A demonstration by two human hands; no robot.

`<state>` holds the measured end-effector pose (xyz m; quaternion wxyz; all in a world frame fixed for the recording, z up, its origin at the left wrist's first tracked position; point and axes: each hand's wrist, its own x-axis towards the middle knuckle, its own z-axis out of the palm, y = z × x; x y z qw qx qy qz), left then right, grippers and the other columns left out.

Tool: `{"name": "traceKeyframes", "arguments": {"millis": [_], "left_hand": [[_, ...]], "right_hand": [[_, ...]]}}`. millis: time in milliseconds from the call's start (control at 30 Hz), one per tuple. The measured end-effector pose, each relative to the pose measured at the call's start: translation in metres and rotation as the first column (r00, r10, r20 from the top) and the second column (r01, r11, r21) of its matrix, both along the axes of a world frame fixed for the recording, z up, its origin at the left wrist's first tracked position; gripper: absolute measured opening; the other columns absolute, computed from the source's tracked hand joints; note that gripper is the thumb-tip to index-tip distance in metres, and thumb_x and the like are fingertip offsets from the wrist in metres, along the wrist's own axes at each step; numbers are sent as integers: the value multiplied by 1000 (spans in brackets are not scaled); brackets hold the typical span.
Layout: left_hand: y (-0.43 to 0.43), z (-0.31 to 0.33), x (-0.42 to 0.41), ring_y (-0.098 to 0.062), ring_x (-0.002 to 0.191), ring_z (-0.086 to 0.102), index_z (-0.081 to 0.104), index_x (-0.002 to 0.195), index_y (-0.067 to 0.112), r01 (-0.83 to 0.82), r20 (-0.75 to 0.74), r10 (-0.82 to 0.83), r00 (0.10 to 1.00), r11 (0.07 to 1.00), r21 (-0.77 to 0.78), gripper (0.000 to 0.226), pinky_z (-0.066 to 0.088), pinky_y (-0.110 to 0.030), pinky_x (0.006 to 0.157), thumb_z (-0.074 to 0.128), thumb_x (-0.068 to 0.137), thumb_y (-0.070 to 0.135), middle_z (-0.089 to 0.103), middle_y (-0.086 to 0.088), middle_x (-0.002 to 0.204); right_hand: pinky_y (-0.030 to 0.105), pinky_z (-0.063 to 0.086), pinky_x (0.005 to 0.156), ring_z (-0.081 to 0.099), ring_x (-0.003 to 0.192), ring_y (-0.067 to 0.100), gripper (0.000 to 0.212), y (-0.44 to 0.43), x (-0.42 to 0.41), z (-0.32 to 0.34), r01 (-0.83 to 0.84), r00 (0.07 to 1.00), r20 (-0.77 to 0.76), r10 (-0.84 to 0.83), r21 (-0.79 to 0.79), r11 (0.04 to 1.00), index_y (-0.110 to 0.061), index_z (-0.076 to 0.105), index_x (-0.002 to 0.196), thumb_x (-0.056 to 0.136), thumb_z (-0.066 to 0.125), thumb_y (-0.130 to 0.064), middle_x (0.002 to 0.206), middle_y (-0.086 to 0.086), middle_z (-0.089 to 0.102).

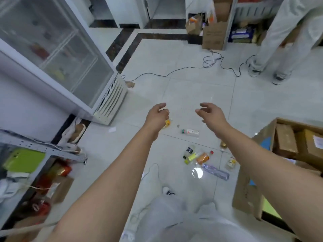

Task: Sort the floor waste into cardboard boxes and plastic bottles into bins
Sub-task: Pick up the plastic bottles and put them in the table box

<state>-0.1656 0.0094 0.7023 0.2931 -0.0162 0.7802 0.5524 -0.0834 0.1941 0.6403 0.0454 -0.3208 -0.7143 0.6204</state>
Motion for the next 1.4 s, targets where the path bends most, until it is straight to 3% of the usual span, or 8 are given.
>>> {"name": "traceKeyframes", "arguments": {"millis": [200,467,600,667,767,967,1133,1400], "left_hand": [[-30,-14,-29,-19,113,59,51,133,24,-90,56,90,994,996,-2,41,48,-30,89,52,93,18,59,-2,126],[-50,-57,-124,-20,107,61,52,133,23,-78,139,80,987,997,-16,41,48,-34,95,53,93,16,60,-2,121],[-67,-102,-191,-18,96,60,53,132,22,-71,211,83,974,995,-65,39,48,-25,80,52,93,16,60,3,107],[-79,-123,-224,-17,93,58,52,133,22,-55,240,72,968,996,-77,39,46,-22,70,51,94,17,61,0,114],[-99,-152,-271,-17,99,59,51,134,20,-30,268,54,962,995,-92,40,45,-21,69,48,95,16,59,-4,125],[-126,-208,-338,-19,103,62,55,130,23,-49,330,88,940,991,-123,37,47,-21,70,50,94,17,60,-2,124],[-123,-294,-371,-11,103,61,56,124,22,-90,349,115,930,992,-87,35,46,-25,89,51,93,8,65,5,115],[-101,-548,-387,-8,95,64,57,124,22,-31,453,90,887,990,-135,34,48,-25,90,54,94,6,66,4,112]], "right_hand": [[46,51,98,61,110,24,43,-23,-50,-9,-97,993,66,99,-30,995,-17,56,130,91,67,-30,116,6,64],[42,54,92,61,105,24,44,-47,-131,-44,-43,985,168,49,-36,998,-15,54,132,92,66,-29,119,8,61],[44,53,94,61,95,22,45,-72,-186,-79,54,964,263,-39,-52,997,-12,55,131,92,67,-28,112,8,64],[47,51,97,63,99,24,46,-89,-214,-102,102,945,319,-72,-76,992,-12,55,131,91,68,-30,114,10,64],[46,53,95,63,102,28,47,-111,-252,-131,219,906,397,-148,-142,965,-10,54,132,91,68,-28,120,14,62],[33,54,70,61,87,26,51,-134,-294,-183,457,807,528,-264,-277,845,-6,52,133,90,70,-25,105,12,60],[42,56,89,64,102,30,55,-133,-351,-273,458,792,550,-267,-245,855,-10,49,136,89,71,-27,117,15,62],[49,51,98,62,106,28,66,-121,-437,-538,342,769,617,-164,-181,922,-13,48,137,83,71,-43,125,12,59]]}}
